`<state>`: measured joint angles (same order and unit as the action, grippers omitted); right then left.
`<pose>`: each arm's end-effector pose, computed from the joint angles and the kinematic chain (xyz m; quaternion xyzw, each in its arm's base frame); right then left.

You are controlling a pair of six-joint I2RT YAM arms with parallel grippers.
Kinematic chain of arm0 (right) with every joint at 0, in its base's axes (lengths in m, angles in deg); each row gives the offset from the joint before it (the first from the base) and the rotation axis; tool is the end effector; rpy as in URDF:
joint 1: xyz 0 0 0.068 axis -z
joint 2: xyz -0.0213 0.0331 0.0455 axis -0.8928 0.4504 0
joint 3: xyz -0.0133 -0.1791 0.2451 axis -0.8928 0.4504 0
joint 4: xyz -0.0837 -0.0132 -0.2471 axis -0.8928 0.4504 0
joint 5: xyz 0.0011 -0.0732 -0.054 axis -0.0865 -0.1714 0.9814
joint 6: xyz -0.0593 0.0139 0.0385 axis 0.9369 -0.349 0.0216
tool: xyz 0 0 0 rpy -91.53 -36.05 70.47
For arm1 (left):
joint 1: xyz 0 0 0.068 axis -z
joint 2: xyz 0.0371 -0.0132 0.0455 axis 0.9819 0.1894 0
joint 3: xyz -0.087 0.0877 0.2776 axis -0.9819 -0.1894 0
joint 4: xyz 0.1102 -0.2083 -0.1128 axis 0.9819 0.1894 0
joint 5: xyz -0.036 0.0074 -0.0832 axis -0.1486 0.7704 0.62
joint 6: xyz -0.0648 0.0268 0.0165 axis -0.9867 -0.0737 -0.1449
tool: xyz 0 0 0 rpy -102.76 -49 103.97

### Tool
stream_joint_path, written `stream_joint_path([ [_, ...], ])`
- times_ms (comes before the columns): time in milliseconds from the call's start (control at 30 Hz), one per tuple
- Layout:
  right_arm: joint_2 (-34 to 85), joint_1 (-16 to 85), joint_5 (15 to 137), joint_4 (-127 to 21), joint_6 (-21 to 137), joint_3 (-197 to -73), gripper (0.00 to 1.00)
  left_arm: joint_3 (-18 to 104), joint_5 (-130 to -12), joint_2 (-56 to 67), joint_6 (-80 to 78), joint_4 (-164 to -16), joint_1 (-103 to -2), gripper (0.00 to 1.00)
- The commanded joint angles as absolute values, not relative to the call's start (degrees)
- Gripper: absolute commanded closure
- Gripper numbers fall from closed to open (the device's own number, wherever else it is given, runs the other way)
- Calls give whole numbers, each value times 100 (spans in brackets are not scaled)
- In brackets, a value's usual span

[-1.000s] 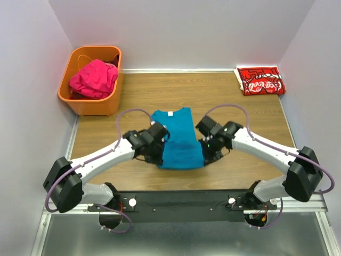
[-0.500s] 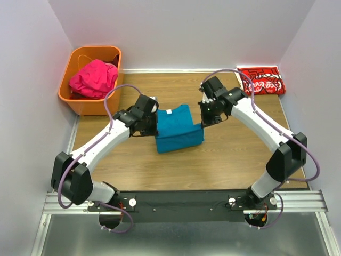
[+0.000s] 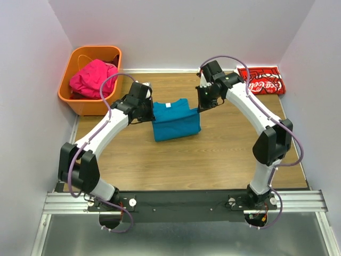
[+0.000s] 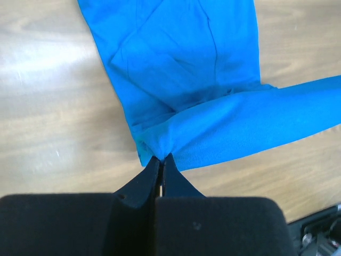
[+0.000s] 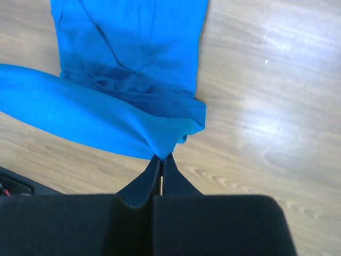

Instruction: Fold and stack the t-shirts

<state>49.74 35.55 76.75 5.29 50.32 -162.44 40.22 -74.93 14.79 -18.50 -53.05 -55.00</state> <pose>0.3601 0.1969 0.3312 -0.1245 0.9596 0.1421 0.2083 0.2991 -0.1388 0.3011 -0.0303 0.9381 -0.1868 0.2901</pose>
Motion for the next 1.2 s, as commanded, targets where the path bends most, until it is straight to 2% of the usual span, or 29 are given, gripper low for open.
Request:
stream_joint_path([
  [0, 5403, 3756, 7537, 585, 5298, -16668, 100, 4332, -7443, 1939, -1599, -5535, -5719, 100],
  [300, 6468, 4047, 7169, 445, 5448, -17531, 100, 4798, -7224, 2889, -1485, -5931, -6010, 100],
  [467, 5835, 4055, 6710, 252, 5500, -16335, 100, 4202, -7127, 2241, -1362, -5826, -5922, 100],
  [600, 4600, 4029, 6255, -99, 5430, -14390, 100, 3297, -7127, 1415, -1370, -5782, -5571, 100],
  [733, 3859, 3828, 6113, -179, 5255, -13288, 100, 2251, -7065, 597, -1730, -5729, -5105, 100],
  [833, 3217, 3582, 5981, -197, 5001, -12268, 100, 1530, -7048, -62, -2292, -5624, -4535, 100],
  [900, 2534, 3293, 5806, -180, 4738, -11295, 100, 951, -6873, -728, -2984, -5449, -3790, 100],
  [967, 2182, 3046, 5665, -153, 4482, -10924, 100, 722, -6794, -1071, -3197, -5283, -3577, 100],
  [1067, 1697, 2667, 5287, 110, 4121, -10562, 99, 510, -6635, -1739, -4110, -4835, -2725, 100],
  [1167, 1432, 2605, 5180, 672, 4243, -10840, 100, 526, -6407, -2346, -4692, -4526, -2345, 100],
])
